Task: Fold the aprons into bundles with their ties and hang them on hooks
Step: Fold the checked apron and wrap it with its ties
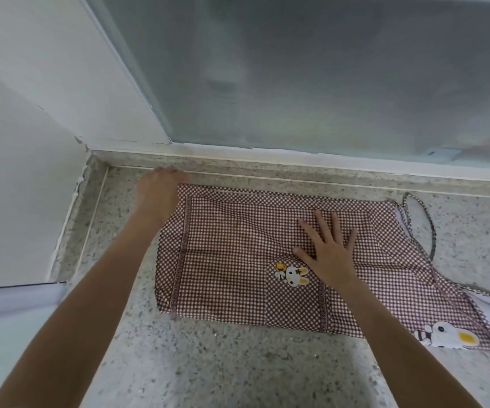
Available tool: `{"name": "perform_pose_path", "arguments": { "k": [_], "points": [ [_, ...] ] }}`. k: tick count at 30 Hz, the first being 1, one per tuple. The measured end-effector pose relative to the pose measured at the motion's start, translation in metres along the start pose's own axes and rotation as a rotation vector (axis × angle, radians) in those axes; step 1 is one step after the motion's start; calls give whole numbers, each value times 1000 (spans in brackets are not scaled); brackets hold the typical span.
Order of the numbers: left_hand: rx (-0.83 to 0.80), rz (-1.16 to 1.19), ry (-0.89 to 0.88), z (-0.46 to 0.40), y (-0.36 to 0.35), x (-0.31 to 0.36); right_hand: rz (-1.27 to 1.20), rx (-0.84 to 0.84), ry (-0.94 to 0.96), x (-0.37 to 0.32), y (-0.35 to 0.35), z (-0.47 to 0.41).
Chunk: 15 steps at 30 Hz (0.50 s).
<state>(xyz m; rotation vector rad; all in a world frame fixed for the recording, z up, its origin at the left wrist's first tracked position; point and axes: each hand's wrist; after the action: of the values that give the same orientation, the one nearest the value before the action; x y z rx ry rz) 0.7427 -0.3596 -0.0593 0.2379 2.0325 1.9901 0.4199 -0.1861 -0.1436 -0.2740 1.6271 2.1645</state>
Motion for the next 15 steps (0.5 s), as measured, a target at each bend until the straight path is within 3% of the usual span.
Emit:
{"name": "perform_pose_path", "arguments": {
  "k": [3, 5, 7, 9, 15],
  "points": [
    [-20, 156, -33, 18, -14, 5, 3, 5, -16, -1, 1, 1],
    [-164, 223, -139, 34, -30, 15, -7, 4, -22, -5, 1, 0],
    [-328, 175, -201, 49, -46, 27, -35, 24, -18, -7, 2, 0],
    [-391, 108, -188, 59, -60, 38, -81, 65, -17, -8, 3, 1],
    [-244, 149, -202, 56, -57, 81, -253, 345, -91, 13, 24, -2]
  ]
}}
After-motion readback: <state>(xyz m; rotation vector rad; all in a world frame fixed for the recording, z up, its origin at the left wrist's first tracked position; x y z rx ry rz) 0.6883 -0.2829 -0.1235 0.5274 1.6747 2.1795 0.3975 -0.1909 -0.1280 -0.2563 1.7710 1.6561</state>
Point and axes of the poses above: each hand's wrist, its own z-axis away from the middle knuckle, its own y-axis out of the back of the hand, x = y × z, and after that the axes turned 15 degrees about -z, right-handed
